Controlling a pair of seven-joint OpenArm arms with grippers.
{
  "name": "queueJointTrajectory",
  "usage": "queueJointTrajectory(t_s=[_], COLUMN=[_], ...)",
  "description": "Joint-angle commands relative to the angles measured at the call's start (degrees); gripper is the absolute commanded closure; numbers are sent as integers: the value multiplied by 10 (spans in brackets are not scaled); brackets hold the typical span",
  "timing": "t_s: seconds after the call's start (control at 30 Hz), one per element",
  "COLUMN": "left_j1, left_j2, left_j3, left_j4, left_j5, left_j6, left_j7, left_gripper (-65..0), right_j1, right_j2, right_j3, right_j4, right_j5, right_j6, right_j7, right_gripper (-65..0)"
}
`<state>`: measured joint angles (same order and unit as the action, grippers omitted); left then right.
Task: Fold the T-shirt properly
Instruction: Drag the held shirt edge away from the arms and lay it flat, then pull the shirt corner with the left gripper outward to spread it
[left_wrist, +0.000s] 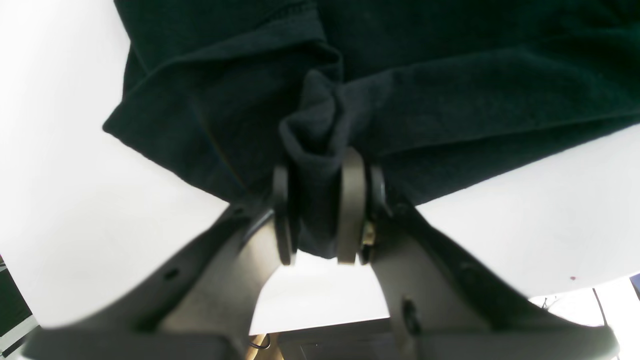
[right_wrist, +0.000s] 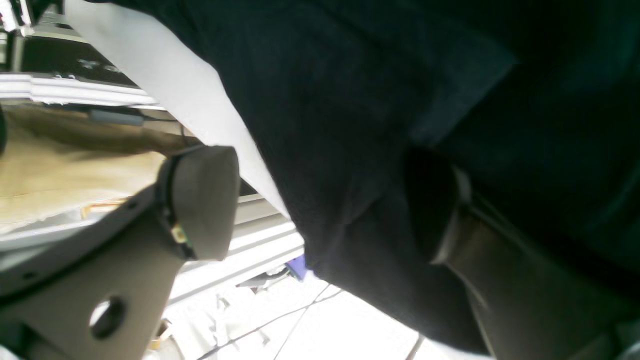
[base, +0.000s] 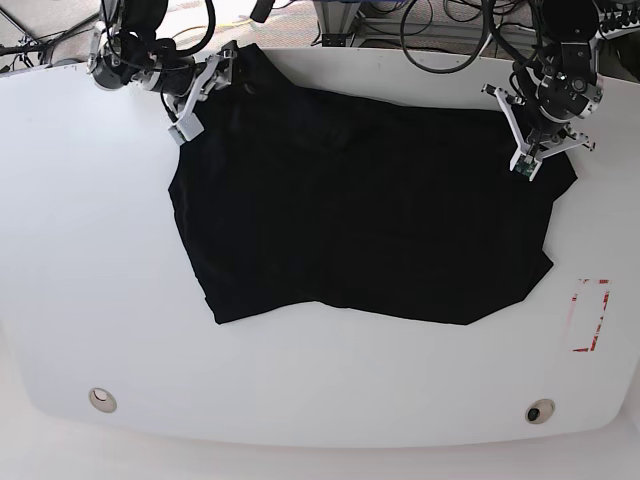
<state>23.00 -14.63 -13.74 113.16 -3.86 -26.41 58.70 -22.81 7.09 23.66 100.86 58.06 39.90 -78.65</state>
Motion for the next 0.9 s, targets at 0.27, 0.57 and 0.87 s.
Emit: queueJointTrajectory(t_s=[0.27,0.57,0.87], left_j1=[-1,-1,-1], left_j2=[-5,-5,-5], left_j3=[-2,-2,-2], left_j4=[8,8,8], left_j5=[1,1,1], left_j6=[3,3,3], left_j7=[-6,-6,-6], left_gripper=[-110,-110,-108], right_j1=[8,10,17], right_j2=[-3,-18,-19], right_j3=[-28,-40,-40], right_j4=[-10,3,30], right_j5=[13,14,13], right_j6=[1,1,1], right_j7=[7,9,9], right_gripper=[-363,-187,-171])
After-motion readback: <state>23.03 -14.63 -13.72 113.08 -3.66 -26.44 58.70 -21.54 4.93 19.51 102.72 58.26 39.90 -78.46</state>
